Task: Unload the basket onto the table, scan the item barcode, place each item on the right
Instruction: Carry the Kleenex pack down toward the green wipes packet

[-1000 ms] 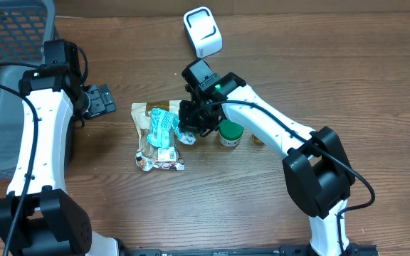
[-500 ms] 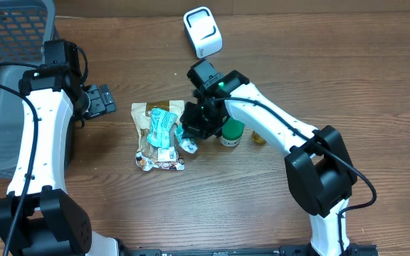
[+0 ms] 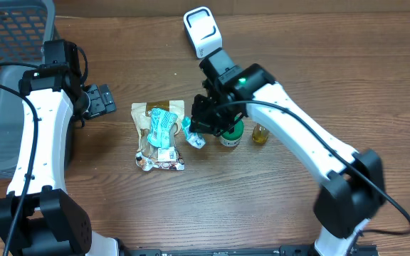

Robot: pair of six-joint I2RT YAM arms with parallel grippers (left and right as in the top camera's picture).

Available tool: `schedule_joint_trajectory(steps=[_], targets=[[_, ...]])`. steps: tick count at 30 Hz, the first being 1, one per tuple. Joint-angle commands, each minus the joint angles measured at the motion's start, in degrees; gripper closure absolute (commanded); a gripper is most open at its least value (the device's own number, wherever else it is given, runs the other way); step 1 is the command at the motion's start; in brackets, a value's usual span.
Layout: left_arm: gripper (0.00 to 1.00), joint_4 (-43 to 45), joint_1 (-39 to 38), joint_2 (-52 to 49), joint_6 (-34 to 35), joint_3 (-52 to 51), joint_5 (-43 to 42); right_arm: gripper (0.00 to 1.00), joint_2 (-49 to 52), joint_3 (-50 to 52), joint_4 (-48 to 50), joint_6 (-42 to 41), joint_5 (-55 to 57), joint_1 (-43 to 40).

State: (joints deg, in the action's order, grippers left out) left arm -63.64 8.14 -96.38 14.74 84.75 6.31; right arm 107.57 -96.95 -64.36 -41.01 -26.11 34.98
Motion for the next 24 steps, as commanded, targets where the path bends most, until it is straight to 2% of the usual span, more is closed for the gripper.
schedule_joint_trajectory(steps=[1,4,9,16,24], targets=[[0.01,0.00,0.09,0.92,-0.83,1.18,0.72,0.96,-3.54,1.53,0.44,0.28,3.67,0.72],[0.00,0.00,0.09,0.92,-0.83,1.18,0.72,0.96,-4.72,3.69,3.04,-1.57,4.66,1.95],[0.01,0.00,0.09,0.92,-0.83,1.18,0.72,0.96,-6.71,11.32,14.67,-6.25,8.63,5.01],[0.00,0.00,0.09,0.92,-0.83,1.18,0.72,0.96,-6.99,20.70,27.54,-7.21,8.50,4.72],[0.00,0.00,0.09,0.92,-0.83,1.18,0.72,0.96,-6.95,33.29,47.82,-11.85,7.67,4.70]])
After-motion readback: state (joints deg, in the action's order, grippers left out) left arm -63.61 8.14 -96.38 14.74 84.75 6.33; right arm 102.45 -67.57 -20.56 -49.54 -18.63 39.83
